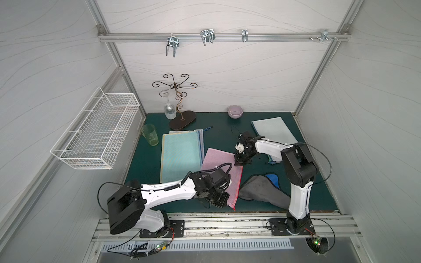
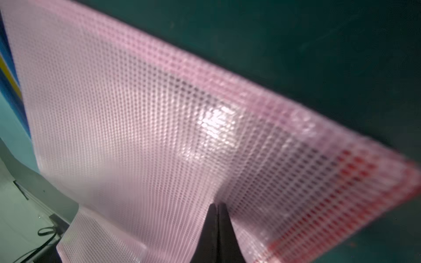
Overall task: Wipe the document bag
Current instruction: Place the document bag at the center of the board.
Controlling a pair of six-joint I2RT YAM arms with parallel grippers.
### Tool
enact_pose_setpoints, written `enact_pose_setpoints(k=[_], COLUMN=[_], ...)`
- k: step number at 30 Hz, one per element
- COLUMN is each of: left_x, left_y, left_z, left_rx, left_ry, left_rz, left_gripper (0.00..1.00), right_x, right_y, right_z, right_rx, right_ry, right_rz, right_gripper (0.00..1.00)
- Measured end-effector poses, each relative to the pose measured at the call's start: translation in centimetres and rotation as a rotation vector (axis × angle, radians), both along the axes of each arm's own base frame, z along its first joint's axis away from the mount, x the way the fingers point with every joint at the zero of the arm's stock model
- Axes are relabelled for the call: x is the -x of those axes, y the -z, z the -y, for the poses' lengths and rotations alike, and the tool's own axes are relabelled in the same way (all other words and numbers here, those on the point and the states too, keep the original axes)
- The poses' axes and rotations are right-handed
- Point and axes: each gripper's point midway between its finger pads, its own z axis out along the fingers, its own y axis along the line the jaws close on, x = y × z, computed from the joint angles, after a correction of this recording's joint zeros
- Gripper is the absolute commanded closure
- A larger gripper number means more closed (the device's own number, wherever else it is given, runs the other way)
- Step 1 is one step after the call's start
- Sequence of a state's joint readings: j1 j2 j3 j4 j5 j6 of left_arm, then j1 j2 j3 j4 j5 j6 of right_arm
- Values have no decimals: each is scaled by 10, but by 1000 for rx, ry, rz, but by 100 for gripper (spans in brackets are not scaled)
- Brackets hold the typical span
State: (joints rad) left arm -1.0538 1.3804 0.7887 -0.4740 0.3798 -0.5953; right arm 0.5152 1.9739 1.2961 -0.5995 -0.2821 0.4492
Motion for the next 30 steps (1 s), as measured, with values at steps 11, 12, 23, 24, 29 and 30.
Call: enact_pose_setpoints(k=[11, 12, 23, 24, 29, 30], left_x=[-30, -34, -69, -70, -76, -76], left_y=[17, 18, 38, 39, 32, 28], left_z=[-14, -16, -30, -30, -37, -39], left_rx=[-73, -81, -167, -172, -180, -172], left_ry=[-106, -117, -271, -281, -343, -364], left_rz=[25, 31, 26, 28, 55, 64], left_gripper=[71, 65, 45, 43, 33, 30], right_x=[-23, -23, -8, -2, 21, 25], right_y=[1, 1, -7, -13, -58, -66], right_z=[94, 96, 102, 100, 87, 87], right_rx=[174, 185, 281, 285, 242, 232], right_ry=[249, 254, 203, 184, 113, 111], right_rz=[27, 33, 84, 95, 184, 200], right_gripper=[100, 100, 74, 71, 54, 51])
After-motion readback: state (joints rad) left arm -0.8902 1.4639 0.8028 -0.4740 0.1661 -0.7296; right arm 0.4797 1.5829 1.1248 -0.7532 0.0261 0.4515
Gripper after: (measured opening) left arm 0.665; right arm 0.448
